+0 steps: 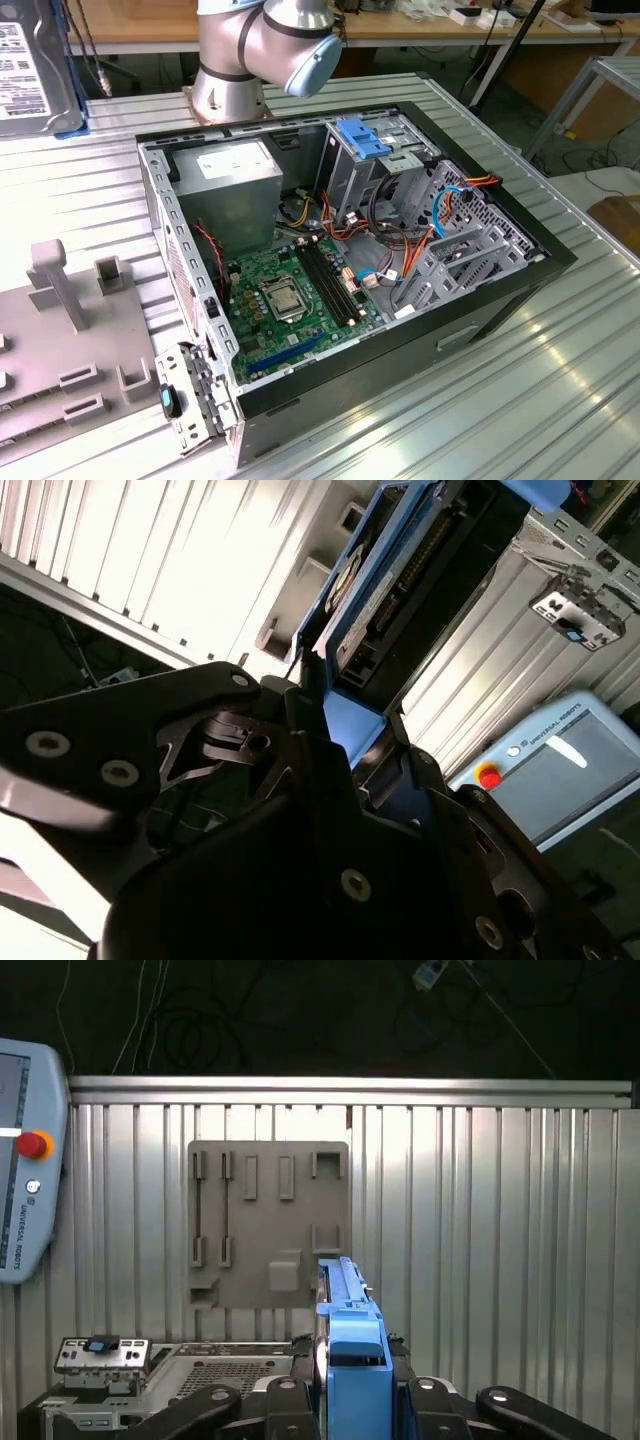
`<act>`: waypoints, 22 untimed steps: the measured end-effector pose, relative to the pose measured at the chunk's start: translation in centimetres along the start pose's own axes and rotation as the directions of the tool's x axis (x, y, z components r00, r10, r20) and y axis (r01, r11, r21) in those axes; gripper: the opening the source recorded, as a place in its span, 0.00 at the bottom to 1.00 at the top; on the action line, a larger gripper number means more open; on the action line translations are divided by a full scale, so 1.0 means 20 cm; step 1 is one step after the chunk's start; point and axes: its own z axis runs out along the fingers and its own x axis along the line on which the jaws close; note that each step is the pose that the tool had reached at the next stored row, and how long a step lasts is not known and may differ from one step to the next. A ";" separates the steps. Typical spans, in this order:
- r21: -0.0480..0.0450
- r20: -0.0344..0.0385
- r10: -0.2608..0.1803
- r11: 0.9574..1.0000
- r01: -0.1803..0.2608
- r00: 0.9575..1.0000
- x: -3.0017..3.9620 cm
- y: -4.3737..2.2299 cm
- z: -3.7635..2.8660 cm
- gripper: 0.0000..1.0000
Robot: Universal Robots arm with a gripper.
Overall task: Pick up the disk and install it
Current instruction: 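Pick up the disk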
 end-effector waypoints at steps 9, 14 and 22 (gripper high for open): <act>0.000 0.000 -0.001 1.000 0.001 1.000 -0.004 -0.431 0.012 0.37; 0.000 0.000 -0.001 1.000 0.001 1.000 0.014 -0.571 0.017 0.37; 0.000 0.000 -0.001 1.000 0.001 1.000 0.117 -0.699 0.030 0.37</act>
